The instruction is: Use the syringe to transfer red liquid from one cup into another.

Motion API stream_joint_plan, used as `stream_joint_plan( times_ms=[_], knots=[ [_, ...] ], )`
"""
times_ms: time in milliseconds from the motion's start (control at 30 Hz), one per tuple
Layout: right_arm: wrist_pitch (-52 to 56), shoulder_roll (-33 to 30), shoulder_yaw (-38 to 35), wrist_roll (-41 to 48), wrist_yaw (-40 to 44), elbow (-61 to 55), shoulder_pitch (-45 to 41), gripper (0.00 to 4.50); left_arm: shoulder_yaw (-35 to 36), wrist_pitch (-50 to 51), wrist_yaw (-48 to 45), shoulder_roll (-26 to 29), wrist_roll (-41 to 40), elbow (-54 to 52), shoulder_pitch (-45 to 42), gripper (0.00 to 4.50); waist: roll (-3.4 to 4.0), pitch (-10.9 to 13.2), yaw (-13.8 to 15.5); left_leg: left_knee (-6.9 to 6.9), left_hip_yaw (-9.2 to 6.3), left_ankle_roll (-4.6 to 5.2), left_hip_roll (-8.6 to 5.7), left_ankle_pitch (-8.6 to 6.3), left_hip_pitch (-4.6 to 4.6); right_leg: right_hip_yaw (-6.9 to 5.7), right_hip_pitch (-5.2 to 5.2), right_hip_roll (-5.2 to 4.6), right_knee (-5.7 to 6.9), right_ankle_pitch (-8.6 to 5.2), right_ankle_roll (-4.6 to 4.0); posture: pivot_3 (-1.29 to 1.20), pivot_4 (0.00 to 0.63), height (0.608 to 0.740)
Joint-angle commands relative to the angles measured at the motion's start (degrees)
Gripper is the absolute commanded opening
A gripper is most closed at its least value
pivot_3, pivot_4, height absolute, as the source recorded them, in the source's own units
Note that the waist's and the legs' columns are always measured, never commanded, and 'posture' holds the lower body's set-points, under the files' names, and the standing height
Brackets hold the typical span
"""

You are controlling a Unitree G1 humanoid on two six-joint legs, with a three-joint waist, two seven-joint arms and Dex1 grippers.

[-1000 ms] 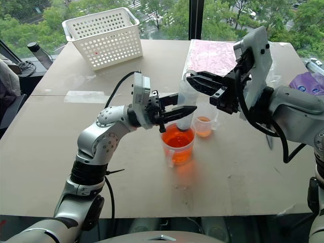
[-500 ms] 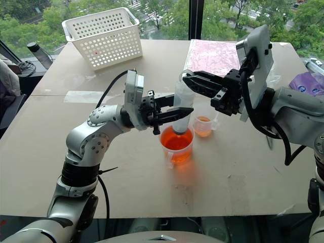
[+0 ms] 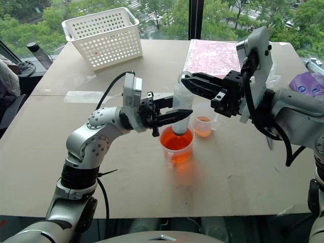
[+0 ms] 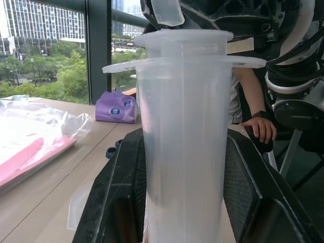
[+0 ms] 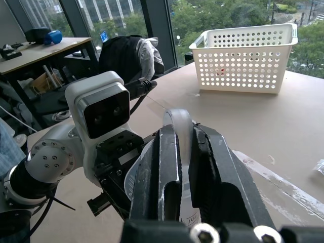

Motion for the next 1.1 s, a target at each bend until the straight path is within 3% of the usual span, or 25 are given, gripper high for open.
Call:
stream_joint_plan(
  times_ms=[33, 700, 1100],
  knots=[
    [-3.35, -0.51, -3.10, 1.54, -1.09, 0.32, -2.61, 0.06, -1.57, -0.69, -1.42, 0.17, 0.31, -1.37, 0.68, 1.41, 0.00, 0.00, 0.00, 0.00, 0.00, 0.00, 0.00, 0.00, 0.00, 0.00, 0.00, 0.00, 0.00, 0.00, 0.00, 0.00, 0.150, 0.740],
    [-4.16, -0.07, -3.83, 3.18, -1.61, 1.44, -3.12, 0.06, 0.77, 4.93, 2.14, 3.52, -5.40, -10.05, 3.13, 1.41, 0.01, 0.01, -0.01, -0.05, -0.01, 0.00, 0.01, 0.00, 0.00, 0.00, 0.00, -0.01, -0.04, 0.00, 0.00, 0.00, 0.150, 0.740],
    [-4.61, 0.01, -3.88, 2.92, -1.41, 1.51, -3.00, 0.06, -1.63, 3.41, 2.16, 1.47, -2.59, -4.95, 0.27, 1.41, 0.01, 0.01, -0.04, -0.06, 0.00, 0.00, 0.00, 0.00, 0.00, -0.01, 0.00, 0.01, -0.05, 0.00, 0.00, 0.00, 0.150, 0.740]
  ],
)
